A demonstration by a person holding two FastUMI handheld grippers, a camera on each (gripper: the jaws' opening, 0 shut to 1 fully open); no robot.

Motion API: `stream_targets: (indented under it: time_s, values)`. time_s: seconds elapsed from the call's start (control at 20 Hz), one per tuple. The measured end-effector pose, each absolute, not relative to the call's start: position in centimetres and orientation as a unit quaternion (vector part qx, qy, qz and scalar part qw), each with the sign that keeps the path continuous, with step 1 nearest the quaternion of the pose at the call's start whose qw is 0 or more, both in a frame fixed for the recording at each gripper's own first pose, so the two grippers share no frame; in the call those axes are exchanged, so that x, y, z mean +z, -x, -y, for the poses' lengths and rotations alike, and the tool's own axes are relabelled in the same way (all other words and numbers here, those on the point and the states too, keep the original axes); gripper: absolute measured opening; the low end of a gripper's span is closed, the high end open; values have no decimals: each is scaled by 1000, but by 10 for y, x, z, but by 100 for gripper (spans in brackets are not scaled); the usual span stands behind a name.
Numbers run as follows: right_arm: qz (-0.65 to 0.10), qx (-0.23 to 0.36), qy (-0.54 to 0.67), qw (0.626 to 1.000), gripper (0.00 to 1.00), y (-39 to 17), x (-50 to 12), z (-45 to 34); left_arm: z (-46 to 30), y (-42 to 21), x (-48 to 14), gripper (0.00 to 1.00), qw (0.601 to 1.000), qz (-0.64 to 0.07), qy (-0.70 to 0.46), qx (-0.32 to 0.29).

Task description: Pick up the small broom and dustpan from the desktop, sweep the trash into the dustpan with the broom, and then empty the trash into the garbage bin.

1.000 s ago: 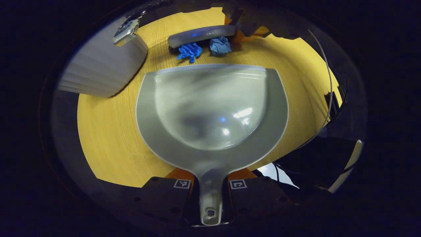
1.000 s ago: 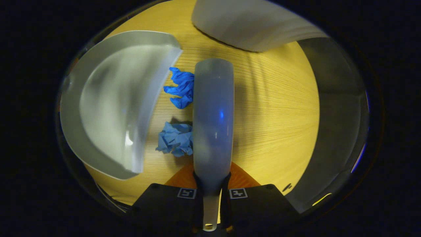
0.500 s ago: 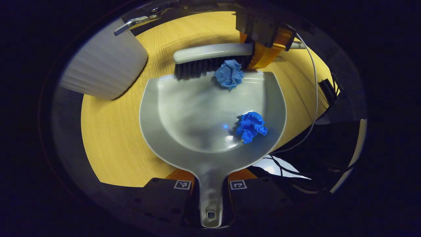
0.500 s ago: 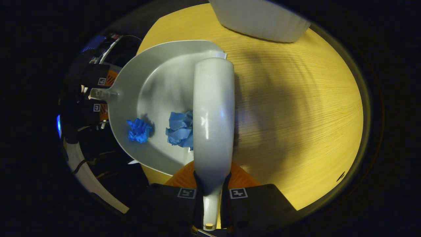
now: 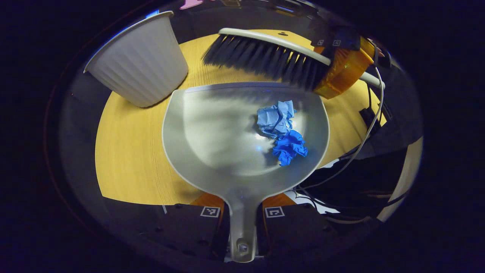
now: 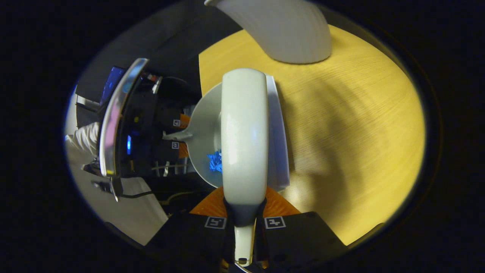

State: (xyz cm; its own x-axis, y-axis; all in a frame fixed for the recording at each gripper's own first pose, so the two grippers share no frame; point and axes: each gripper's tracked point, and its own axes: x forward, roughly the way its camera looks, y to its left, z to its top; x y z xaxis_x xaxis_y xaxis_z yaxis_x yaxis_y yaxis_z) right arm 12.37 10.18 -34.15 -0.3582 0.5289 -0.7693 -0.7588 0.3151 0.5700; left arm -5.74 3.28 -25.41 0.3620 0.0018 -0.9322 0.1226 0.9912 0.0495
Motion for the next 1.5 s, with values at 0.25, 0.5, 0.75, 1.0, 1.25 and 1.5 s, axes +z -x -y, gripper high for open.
stream_targets:
  time_s: [0.25, 0.5, 0.75, 1.0, 1.25, 1.5]
  values:
    - [-505, 542, -67, 668, 22, -156, -289, -98, -31, 47, -256, 27, 872, -486, -42, -29]
    - [-392, 512, -229, 729, 21, -150, -277, -81, -32, 38, -239, 26, 902, -427, -54, -28]
    - [-329, 497, -291, 748, 21, -151, -307, -76, -71, 28, -191, 27, 914, -383, -132, 3]
    - [-328, 488, -284, 757, 21, -145, -293, -47, -132, -5, -178, 26, 891, -377, -229, 107]
    - [-340, 484, -268, 761, 21, -141, -304, -54, -159, 11, -171, 26, 809, -429, -357, 184]
    - [-343, 477, -268, 764, 21, -142, -310, -48, -184, 25, -173, 26, 708, -473, -477, 217]
